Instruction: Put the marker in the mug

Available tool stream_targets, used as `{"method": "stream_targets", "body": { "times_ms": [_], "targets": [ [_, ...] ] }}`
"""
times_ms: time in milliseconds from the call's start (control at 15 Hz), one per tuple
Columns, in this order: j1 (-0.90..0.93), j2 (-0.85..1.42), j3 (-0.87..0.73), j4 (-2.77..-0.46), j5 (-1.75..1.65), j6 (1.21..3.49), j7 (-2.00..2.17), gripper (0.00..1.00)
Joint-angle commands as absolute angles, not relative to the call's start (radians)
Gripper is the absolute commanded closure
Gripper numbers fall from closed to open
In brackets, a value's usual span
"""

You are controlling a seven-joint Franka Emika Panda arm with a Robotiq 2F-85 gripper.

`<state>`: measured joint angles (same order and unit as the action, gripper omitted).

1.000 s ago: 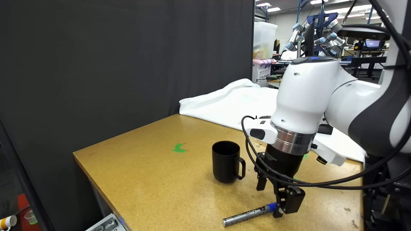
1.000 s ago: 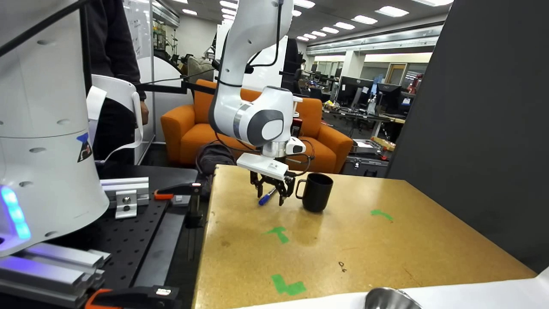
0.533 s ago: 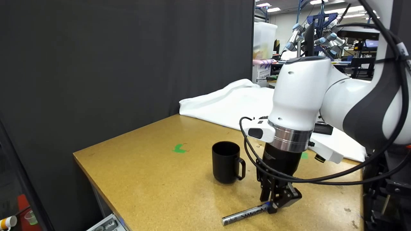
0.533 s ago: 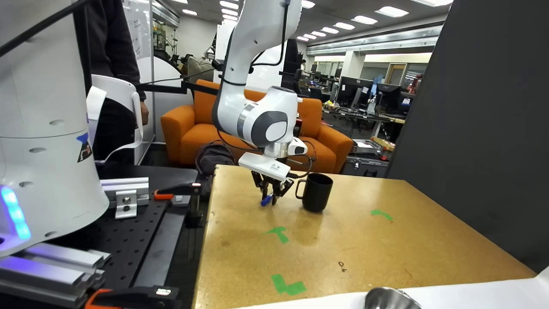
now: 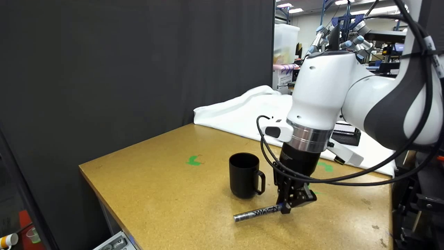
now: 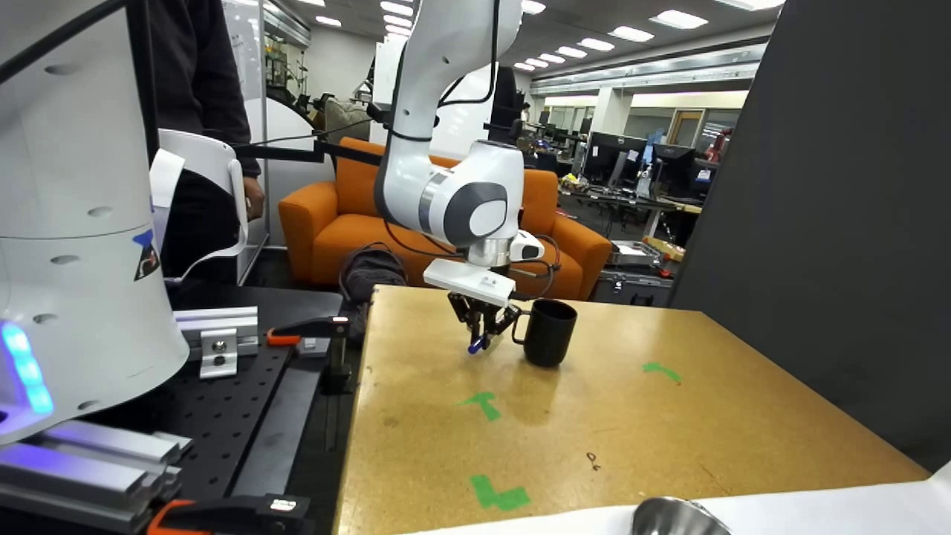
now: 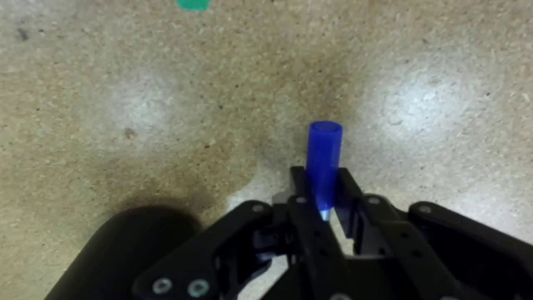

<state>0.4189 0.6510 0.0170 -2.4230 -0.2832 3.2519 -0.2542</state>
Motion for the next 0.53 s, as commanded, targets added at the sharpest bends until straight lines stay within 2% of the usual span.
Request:
{"method": "stream_targets", "body": {
  "times_ms": [0, 267, 467],
  "targets": [
    [0.505, 0.521, -0.066, -2.494, -0.268, 3.21, -0.234, 0.95],
    [0.527, 0.381, -0.046, -2.55, -0.283, 3.077, -0.239, 0.95],
    [0.614, 0.273, -0.101, -2.577, -0.296, 2.935, -0.183, 0.95]
  ]
}}
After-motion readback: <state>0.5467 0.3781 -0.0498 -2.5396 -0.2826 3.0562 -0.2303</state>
